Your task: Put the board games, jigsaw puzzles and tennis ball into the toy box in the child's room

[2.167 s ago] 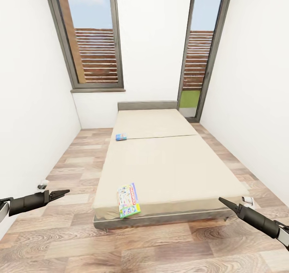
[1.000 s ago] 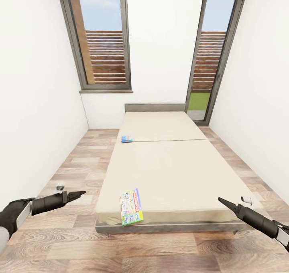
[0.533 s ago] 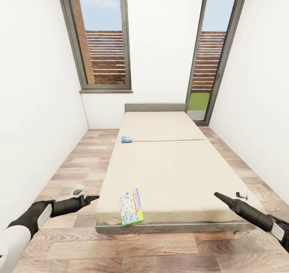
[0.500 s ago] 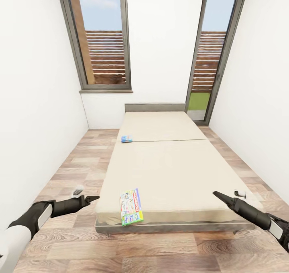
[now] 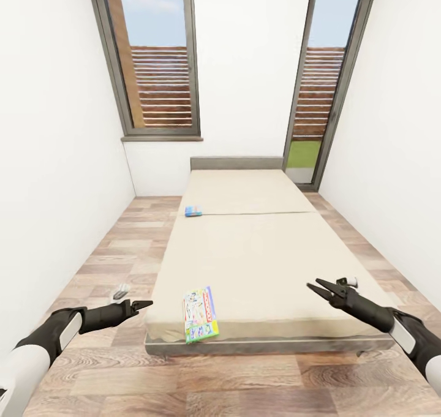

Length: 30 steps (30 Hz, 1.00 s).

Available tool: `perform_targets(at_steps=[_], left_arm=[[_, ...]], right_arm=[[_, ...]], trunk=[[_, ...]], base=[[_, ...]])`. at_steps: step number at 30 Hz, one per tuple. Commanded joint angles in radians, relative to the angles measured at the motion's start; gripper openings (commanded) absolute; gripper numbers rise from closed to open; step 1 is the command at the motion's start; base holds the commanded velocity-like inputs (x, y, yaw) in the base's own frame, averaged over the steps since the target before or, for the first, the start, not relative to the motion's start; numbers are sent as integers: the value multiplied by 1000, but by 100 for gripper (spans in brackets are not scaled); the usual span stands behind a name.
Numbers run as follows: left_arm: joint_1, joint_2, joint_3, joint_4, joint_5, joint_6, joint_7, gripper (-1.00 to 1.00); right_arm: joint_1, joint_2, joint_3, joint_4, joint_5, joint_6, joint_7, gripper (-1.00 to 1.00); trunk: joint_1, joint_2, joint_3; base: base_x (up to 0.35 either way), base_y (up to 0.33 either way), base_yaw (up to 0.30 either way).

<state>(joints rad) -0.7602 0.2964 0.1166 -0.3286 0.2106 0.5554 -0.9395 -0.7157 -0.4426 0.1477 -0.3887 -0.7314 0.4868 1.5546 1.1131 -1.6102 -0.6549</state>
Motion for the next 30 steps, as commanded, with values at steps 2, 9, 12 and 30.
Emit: perform_targets(at_steps=[2, 9, 12, 30], left_arm=[[-1, 0, 3, 0, 4, 8, -1, 100], [-1, 0, 7, 2, 6, 9, 0, 100], [-1, 0, 7, 2, 7, 11, 0, 100], [-1, -5, 9, 3, 8, 31, -2, 100]], right_arm=[[11, -3, 6, -34, -9, 31, 2, 100], [48, -4, 6, -104, -62, 68, 2, 100], [53, -3, 8, -113, -81, 77, 2, 100], [60, 1, 9, -162, -105, 129, 2, 100]], trunk=[[8, -15, -7], [35, -64, -29], [46, -85, -39], [115, -211, -95]], base=[[0, 0, 0], [0, 0, 0], [0, 0, 0], [0, 0, 0]])
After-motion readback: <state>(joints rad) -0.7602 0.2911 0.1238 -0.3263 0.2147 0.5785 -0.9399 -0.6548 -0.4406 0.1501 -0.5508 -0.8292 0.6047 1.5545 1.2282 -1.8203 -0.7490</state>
